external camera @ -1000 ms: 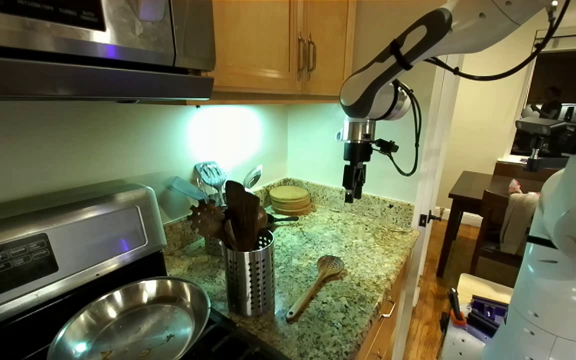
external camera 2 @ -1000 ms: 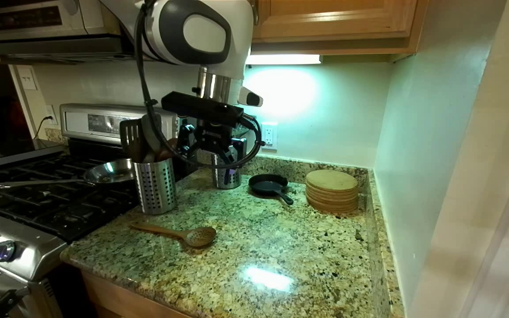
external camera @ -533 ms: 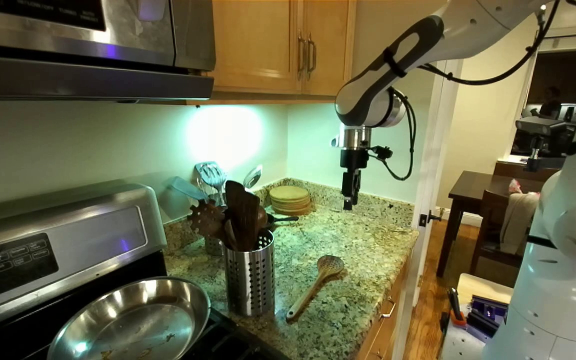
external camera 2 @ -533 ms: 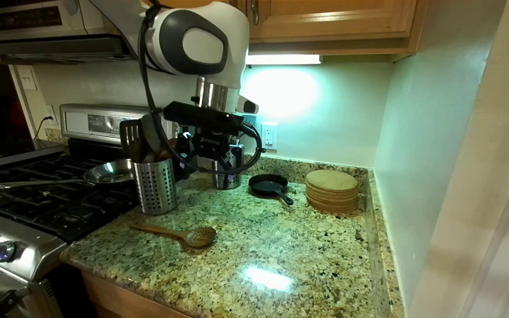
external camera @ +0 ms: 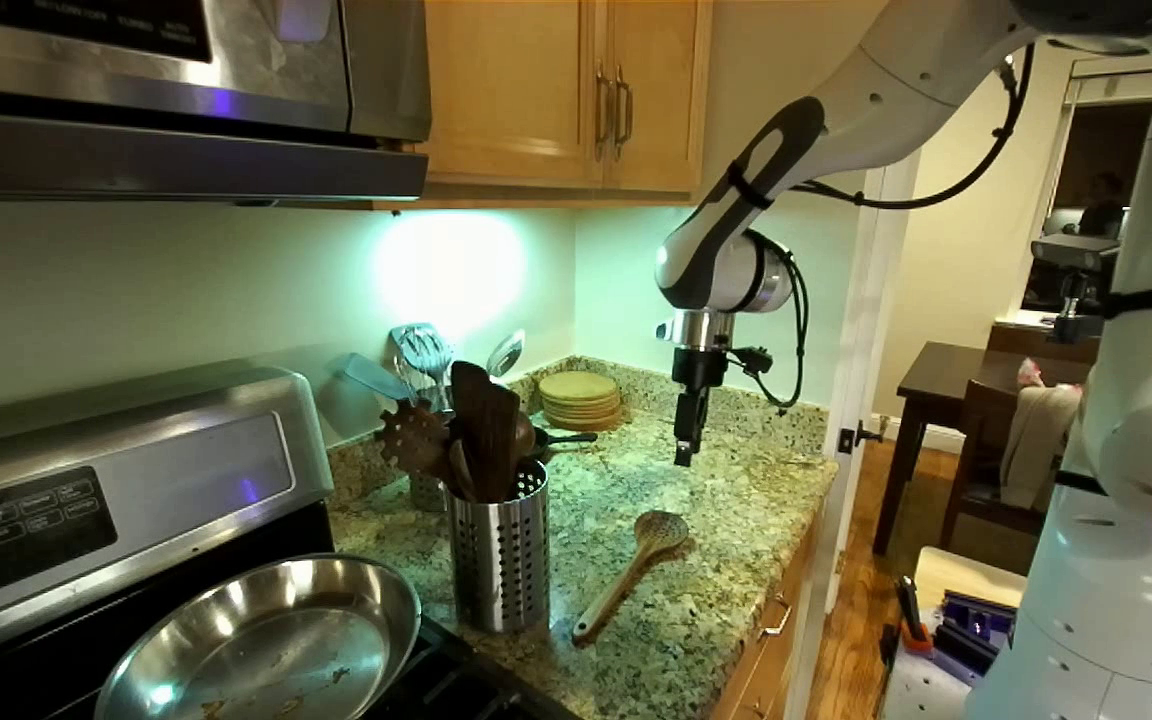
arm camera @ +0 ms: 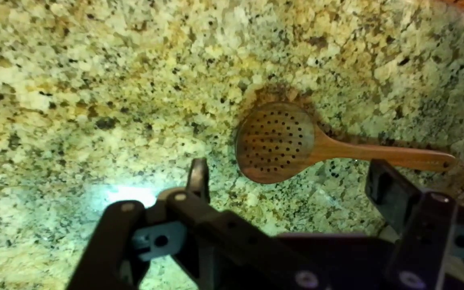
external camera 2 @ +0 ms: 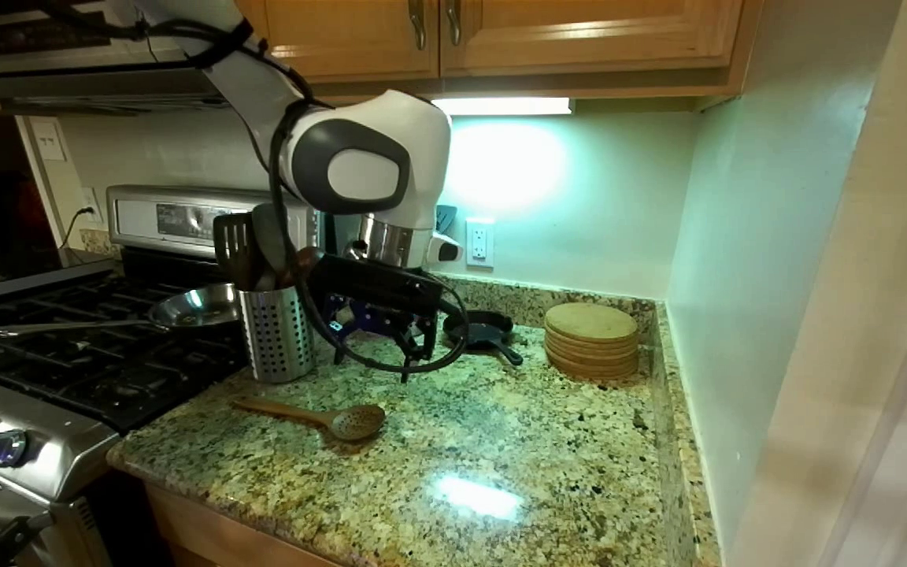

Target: Put the wooden spoon in the metal rack

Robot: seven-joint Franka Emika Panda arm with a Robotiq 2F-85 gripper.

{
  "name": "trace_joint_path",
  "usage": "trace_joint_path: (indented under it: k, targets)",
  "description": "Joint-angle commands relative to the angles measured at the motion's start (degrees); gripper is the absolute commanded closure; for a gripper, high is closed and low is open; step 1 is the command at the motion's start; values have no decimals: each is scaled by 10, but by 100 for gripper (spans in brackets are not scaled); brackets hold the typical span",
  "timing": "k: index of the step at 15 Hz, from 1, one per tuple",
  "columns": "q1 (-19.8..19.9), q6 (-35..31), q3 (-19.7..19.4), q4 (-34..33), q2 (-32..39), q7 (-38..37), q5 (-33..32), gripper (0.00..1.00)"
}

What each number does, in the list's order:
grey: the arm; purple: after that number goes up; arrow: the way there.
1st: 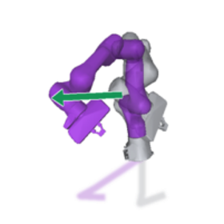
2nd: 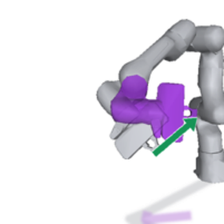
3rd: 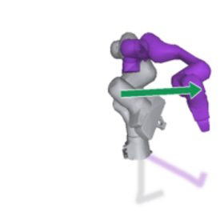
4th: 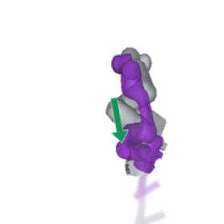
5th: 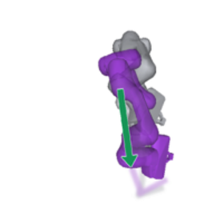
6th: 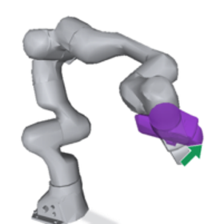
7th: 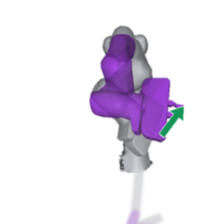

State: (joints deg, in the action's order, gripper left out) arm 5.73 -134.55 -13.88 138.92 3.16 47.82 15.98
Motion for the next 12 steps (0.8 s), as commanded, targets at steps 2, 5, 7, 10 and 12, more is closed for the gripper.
trace_joint_path:
  k: [2,5,7,10,12]
  targets:
    - [43,-13,32,-4,48,107,110,0]
    - [52,-3,42,-3,52,97,95,0]
    - [57,-3,48,-5,62,99,95,0]
    - [57,-3,50,-6,62,99,95,0]
    - [60,-14,56,-15,83,120,110,0]
